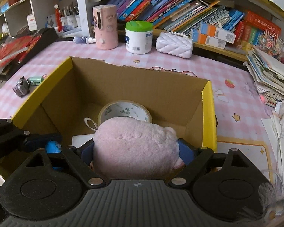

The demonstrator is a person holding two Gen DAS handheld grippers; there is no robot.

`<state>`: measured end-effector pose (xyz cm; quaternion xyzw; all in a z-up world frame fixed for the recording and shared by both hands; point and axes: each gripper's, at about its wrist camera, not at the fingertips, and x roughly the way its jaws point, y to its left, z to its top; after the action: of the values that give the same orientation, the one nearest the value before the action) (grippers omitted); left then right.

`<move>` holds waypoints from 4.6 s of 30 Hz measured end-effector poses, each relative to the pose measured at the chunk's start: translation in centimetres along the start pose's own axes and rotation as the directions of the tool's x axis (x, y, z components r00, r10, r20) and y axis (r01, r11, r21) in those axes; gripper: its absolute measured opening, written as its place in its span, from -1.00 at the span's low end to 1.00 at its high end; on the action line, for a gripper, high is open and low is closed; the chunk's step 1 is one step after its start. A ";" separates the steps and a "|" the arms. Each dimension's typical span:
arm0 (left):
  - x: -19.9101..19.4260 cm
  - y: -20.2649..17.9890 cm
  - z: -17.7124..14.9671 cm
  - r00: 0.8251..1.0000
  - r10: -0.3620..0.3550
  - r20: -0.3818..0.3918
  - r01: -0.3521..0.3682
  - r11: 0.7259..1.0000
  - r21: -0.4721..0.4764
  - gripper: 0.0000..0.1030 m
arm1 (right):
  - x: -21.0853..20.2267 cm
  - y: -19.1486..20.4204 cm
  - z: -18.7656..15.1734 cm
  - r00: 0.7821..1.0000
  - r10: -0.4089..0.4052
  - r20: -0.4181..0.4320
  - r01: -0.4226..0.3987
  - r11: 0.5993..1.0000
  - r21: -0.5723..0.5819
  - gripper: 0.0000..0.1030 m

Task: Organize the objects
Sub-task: 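Lower the stapler and pig into the box and open both tools, then withdraw both tools from the box toward the toy car, then grasp the lavender toy car with the left tool while the right tool grasps the mint-green object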

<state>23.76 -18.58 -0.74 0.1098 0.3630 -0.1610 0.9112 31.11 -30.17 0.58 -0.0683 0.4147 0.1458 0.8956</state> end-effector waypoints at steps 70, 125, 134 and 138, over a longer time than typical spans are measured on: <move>-20.4 14.4 -22.0 0.976 0.219 -0.015 -0.216 0.946 -0.239 0.69 | -11.7 24.1 -15.5 0.991 -0.117 0.056 0.104 0.974 0.199 0.80; -13.4 23.7 -17.5 0.952 0.295 -0.078 -0.303 0.886 -0.352 0.69 | -1.2 28.1 -4.1 0.997 0.058 0.044 -0.059 0.998 0.022 0.70; -9.8 25.2 -13.4 0.953 0.295 -0.072 -0.301 0.884 -0.358 0.69 | 1.7 25.5 0.8 0.991 0.102 0.081 -0.106 0.994 0.039 0.58; -8.0 26.2 -11.7 0.952 0.299 -0.066 -0.303 0.885 -0.355 0.69 | 3.0 24.6 3.4 0.988 0.123 0.099 -0.129 0.990 0.056 0.58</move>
<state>20.77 11.01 -1.30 -0.0036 0.3692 0.0521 0.9279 27.56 -5.42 0.43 -0.0073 0.3794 0.1922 0.9050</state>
